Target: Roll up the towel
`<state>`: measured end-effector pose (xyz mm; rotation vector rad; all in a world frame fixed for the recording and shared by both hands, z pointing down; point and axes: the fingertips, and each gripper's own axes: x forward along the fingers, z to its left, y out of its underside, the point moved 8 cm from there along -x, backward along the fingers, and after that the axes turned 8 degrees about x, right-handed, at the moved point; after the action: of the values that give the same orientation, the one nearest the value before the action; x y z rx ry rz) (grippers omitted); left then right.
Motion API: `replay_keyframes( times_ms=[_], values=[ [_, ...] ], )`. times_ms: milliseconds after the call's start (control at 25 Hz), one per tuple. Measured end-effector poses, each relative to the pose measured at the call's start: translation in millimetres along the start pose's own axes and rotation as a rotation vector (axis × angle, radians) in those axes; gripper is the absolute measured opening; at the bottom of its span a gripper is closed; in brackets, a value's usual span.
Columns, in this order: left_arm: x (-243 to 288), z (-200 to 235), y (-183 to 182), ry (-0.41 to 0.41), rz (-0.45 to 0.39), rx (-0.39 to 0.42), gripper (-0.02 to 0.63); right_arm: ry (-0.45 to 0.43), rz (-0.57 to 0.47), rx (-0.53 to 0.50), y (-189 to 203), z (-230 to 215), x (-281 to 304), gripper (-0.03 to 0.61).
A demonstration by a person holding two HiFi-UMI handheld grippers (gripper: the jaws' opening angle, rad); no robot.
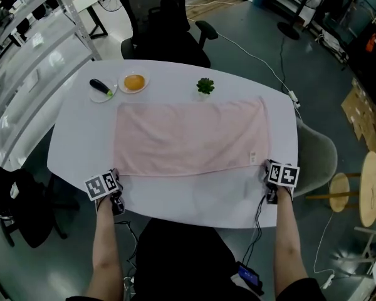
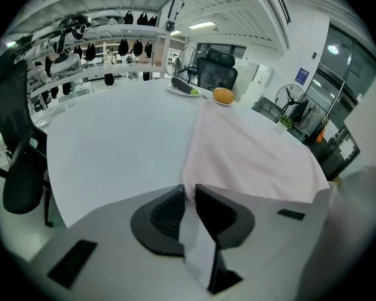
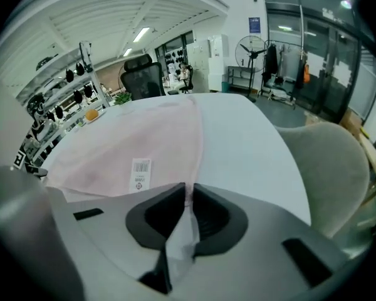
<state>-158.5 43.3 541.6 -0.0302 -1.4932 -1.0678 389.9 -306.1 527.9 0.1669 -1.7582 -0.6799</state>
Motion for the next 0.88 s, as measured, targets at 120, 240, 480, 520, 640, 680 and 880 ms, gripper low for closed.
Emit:
replay_keyframes(
  times_ms=[120, 240, 480, 520, 640, 680, 880],
  values=[
    [-2.1, -0.3, -2.1, 0.004, -0.001, -0.011, 0.046, 0.005, 0.006, -0.029, -0.4, 0.5, -6.5, 0.031],
    [-7.3, 3.1, -2.5, 0.013, -0.012, -0.031, 0.041, -0.012, -0.002, -0.004, -0.1, -4.4, -16.5, 0.028],
    [-20.8, 12.5, 4.8, 0.058, -0.039, -0.13, 0.04, -0.051, -0.027, 0.058, 8.0, -14.2, -41.0, 0.028],
    [-23.0, 13.8, 6.0, 0.063, -0.043, -0.142, 0.04, -0.053, -0.026, 0.064, 10.3, -15.9, -44.1, 0.028],
    [-30.7, 16.4, 6.2, 0.077, -0.055, -0.156, 0.04, -0.067, -0.025, 0.087, 16.3, -20.3, -54.1, 0.028],
    [-33.8, 16.8, 5.9, 0.082, -0.061, -0.157, 0.04, -0.074, -0.024, 0.093, 18.4, -21.5, -57.7, 0.028],
    [-54.5, 23.7, 7.8, 0.052, -0.093, -0.144, 0.024, -0.083, -0.035, 0.1, 28.1, -29.6, -76.1, 0.025]
  ],
)
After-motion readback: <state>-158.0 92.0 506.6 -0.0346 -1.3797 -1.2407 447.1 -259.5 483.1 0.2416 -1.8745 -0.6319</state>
